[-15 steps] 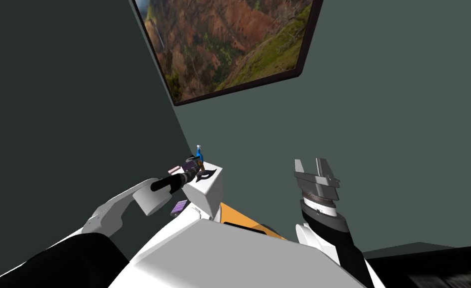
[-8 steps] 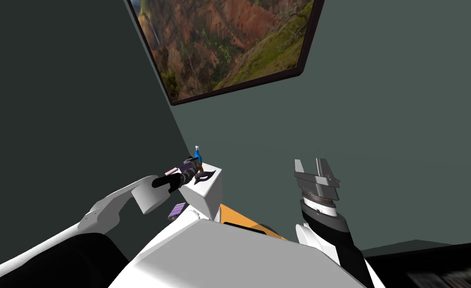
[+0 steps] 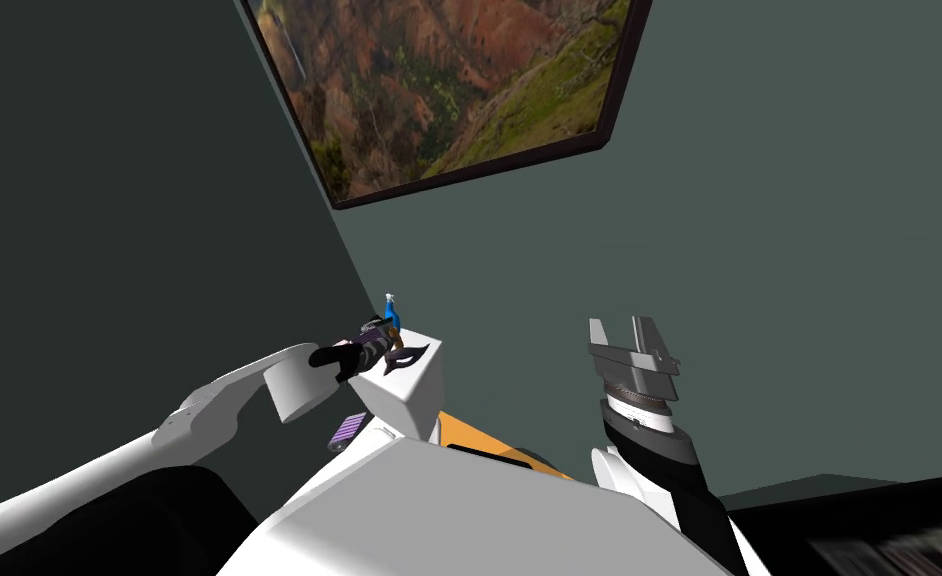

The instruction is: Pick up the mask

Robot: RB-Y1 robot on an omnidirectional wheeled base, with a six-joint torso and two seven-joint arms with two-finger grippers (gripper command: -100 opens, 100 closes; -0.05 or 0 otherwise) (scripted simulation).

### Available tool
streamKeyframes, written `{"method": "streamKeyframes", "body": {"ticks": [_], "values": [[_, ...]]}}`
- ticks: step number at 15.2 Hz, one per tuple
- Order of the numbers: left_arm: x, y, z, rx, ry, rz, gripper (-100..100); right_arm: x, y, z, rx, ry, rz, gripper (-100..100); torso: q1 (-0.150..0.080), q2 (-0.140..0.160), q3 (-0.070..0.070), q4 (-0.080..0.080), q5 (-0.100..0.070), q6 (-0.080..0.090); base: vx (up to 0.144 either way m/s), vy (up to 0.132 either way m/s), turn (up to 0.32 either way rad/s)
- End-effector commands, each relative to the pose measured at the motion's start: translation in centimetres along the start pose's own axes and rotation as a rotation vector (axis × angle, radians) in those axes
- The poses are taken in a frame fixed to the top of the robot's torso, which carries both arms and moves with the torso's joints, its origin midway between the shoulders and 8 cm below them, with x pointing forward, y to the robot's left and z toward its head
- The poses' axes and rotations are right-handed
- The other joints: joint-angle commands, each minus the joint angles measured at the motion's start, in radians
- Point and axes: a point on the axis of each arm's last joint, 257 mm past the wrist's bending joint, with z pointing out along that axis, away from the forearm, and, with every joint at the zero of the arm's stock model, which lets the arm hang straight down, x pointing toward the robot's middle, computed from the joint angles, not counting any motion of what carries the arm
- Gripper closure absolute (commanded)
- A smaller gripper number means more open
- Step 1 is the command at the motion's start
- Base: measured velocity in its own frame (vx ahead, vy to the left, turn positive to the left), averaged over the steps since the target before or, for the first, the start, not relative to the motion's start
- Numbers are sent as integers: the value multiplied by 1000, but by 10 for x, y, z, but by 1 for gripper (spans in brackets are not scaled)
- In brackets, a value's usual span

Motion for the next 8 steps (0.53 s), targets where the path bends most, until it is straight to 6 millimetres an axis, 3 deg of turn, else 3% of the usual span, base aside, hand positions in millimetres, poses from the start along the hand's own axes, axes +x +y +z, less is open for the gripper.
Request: {"method": "streamKeyframes", "body": {"ticks": [1,8], "values": [[0,6,-4,-42,2,18,-100,0,0,0,0,0,0,0,0,0,0,0,0,0,26,17,-37],[3,17,-17,-129,9,65,-100,0,0,0,0,0,0,0,0,0,0,0,0,0,29,18,-46]]}}
